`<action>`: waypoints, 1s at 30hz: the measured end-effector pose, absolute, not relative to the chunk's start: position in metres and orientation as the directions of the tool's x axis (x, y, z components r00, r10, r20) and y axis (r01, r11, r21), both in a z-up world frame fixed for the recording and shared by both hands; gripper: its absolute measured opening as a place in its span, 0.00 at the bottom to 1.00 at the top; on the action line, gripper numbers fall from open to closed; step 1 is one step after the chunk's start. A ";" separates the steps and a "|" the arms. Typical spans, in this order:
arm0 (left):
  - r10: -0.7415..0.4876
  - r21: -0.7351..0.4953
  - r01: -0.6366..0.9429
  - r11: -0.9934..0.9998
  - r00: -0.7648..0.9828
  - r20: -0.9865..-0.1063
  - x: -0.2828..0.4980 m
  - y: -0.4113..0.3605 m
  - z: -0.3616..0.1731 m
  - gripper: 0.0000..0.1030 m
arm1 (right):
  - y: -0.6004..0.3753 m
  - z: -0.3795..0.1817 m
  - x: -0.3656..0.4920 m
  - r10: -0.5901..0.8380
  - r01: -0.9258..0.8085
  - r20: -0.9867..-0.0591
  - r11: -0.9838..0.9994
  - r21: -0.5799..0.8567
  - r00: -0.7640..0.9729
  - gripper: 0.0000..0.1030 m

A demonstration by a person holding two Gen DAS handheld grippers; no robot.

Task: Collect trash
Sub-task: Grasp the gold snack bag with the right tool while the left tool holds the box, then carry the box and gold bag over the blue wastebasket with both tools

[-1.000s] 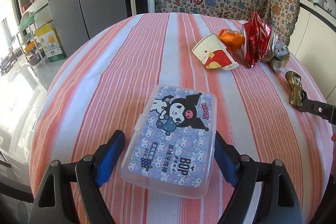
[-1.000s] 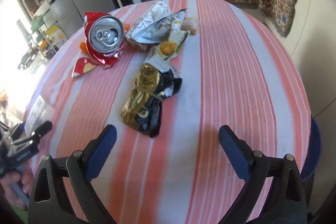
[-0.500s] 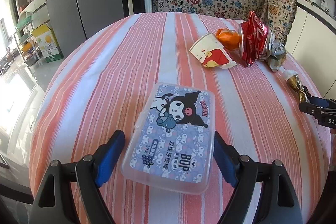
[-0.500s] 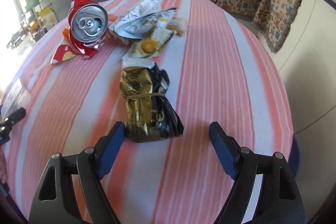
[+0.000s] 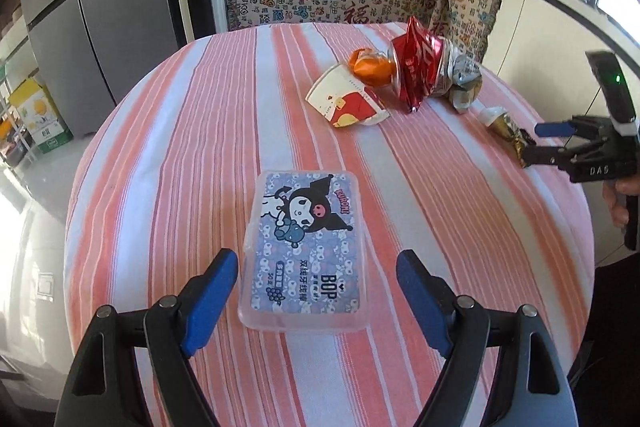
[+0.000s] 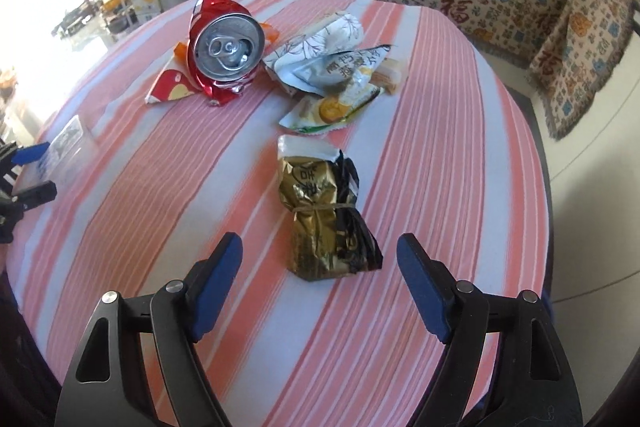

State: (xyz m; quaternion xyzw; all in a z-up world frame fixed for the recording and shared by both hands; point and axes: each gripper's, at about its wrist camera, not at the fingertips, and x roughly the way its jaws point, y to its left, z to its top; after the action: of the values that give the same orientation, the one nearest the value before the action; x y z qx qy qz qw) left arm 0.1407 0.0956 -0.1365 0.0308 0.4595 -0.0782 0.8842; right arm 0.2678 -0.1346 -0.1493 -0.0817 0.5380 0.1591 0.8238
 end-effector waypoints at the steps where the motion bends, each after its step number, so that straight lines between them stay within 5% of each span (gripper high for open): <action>1: -0.084 0.009 0.162 0.987 0.561 -0.823 0.142 0.094 -0.138 0.81 | -0.133 -0.150 0.271 0.171 -0.349 -0.914 0.936 0.035 0.367 0.79; 4: -0.071 0.020 0.155 0.988 0.562 -0.824 0.145 0.094 -0.139 0.78 | -0.132 -0.150 0.278 0.167 -0.350 -0.918 0.936 0.033 0.360 0.79; 6: -0.088 -0.003 0.150 0.989 0.563 -0.822 0.145 0.097 -0.137 0.62 | -0.130 -0.150 0.284 0.167 -0.352 -0.921 0.935 0.036 0.351 0.78; 8: -0.092 -0.013 0.142 0.990 0.564 -0.821 0.145 0.100 -0.136 0.62 | -0.130 -0.152 0.285 0.172 -0.358 -0.924 0.933 0.042 0.340 0.76; 9: -0.092 -0.016 0.139 0.990 0.565 -0.820 0.144 0.100 -0.137 0.62 | -0.129 -0.154 0.286 0.171 -0.364 -0.928 0.930 0.041 0.331 0.69; 10: -0.090 -0.015 0.135 0.991 0.567 -0.819 0.143 0.100 -0.136 0.62 | -0.128 -0.156 0.286 0.166 -0.370 -0.932 0.928 0.038 0.321 0.45; 11: -0.087 -0.014 0.130 0.991 0.570 -0.817 0.142 0.100 -0.136 0.62 | -0.128 -0.156 0.285 0.161 -0.370 -0.934 0.929 0.034 0.319 0.42; 30: -0.303 -0.163 0.279 0.946 0.591 -0.747 0.142 -0.008 -0.095 0.62 | -0.225 -0.102 0.236 0.284 -0.222 -0.865 0.953 0.207 0.413 0.41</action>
State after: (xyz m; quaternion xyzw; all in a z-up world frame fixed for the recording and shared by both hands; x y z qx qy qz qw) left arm 0.1423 -0.0084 -0.0954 -0.0144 0.4215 -0.1630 0.8919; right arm 0.2361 -0.2248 -0.1017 0.0298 0.5204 0.1505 0.8400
